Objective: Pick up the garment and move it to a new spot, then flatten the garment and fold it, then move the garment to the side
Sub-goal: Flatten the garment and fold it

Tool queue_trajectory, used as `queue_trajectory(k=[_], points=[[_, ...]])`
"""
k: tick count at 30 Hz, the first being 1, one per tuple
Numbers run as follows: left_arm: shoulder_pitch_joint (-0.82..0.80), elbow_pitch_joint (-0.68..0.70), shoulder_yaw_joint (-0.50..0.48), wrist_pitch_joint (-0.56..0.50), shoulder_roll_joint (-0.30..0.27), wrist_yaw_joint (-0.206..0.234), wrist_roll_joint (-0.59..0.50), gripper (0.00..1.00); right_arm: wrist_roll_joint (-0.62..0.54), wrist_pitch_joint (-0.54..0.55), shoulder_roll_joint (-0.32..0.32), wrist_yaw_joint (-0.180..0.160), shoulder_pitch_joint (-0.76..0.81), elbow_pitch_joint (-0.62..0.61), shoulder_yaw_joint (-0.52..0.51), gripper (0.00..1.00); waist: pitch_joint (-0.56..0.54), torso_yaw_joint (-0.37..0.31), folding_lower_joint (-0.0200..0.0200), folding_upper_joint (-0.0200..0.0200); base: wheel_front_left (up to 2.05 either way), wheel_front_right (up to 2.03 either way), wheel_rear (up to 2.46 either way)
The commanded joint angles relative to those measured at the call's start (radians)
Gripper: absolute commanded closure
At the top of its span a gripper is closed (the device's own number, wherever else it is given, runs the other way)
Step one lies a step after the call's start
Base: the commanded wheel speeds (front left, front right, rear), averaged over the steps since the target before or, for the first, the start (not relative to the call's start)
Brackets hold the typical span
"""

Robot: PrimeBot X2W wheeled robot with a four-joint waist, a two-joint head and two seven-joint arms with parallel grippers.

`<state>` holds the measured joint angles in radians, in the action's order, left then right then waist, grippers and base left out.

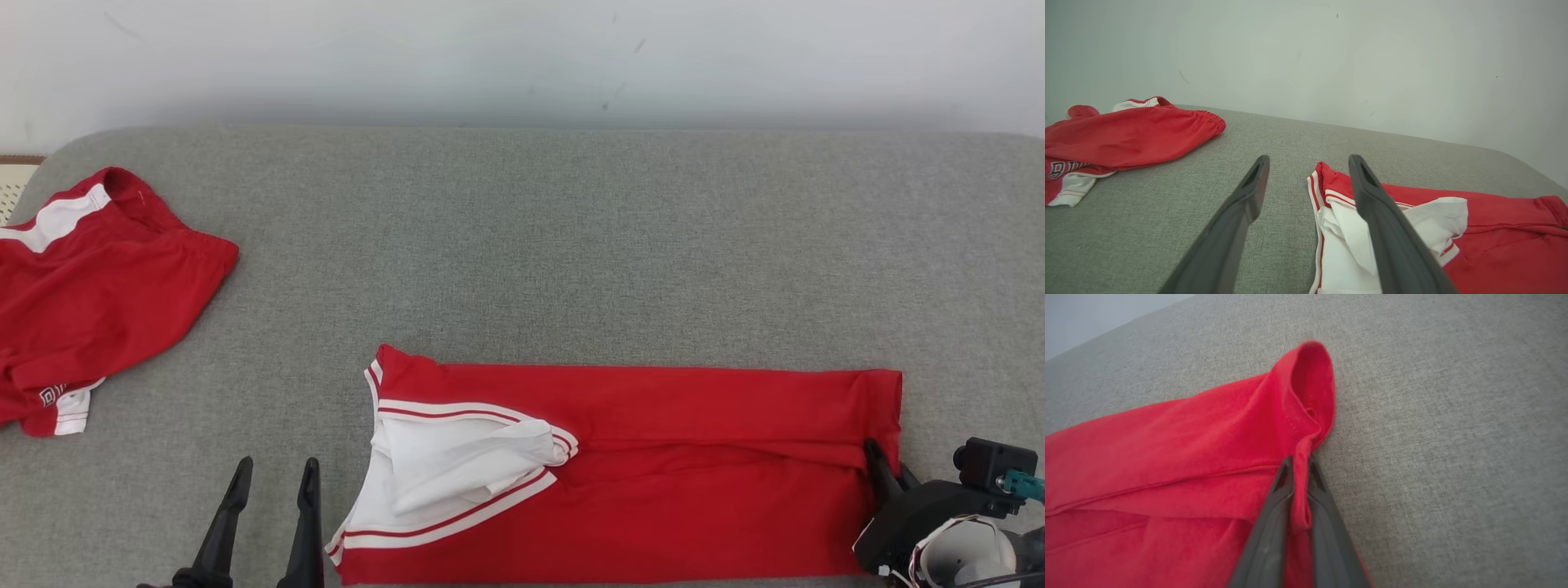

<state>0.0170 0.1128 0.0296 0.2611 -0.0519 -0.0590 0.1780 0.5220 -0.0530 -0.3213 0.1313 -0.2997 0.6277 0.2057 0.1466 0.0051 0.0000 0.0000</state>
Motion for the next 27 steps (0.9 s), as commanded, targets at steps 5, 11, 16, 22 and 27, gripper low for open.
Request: queue_trajectory(k=[5, 11, 16, 22, 27], points=[[-0.001, 0.004, -0.006, 0.005, 0.001, 0.013, 0.009, 0.00, 0.008, -0.025, -0.051, -0.001, -0.028, 0.012, -0.021, 1.00, -0.001, -0.004, 0.0000, 0.0000, 0.00, 0.00, 0.00], [-0.001, 0.002, -0.010, 0.005, 0.001, 0.017, 0.015, 0.00, -0.021, -0.042, -0.103, -0.001, -0.060, 0.026, -0.074, 1.00, -0.003, -0.008, 0.0000, 0.0000, 0.00, 0.00, 0.00], [0.000, -0.002, -0.017, 0.005, 0.001, 0.024, 0.024, 0.00, -0.009, -0.033, -0.107, -0.001, -0.072, -0.011, -0.081, 1.00, -0.009, -0.016, 0.0000, 0.0000, 0.00, 0.00, 0.00], [0.011, -0.006, -0.027, 0.005, 0.001, 0.029, 0.033, 0.00, 0.032, 0.001, -0.068, -0.001, -0.038, -0.169, -0.035, 1.00, -0.021, -0.033, 0.0000, 0.0000, 0.00, 0.00, 0.00], [0.012, -0.012, -0.025, 0.005, 0.001, 0.024, 0.032, 0.00, 0.092, 0.069, -0.033, -0.001, 0.013, -0.357, 0.012, 1.00, -0.033, -0.041, 0.0000, 0.0000, 0.00, 0.00, 0.00]])
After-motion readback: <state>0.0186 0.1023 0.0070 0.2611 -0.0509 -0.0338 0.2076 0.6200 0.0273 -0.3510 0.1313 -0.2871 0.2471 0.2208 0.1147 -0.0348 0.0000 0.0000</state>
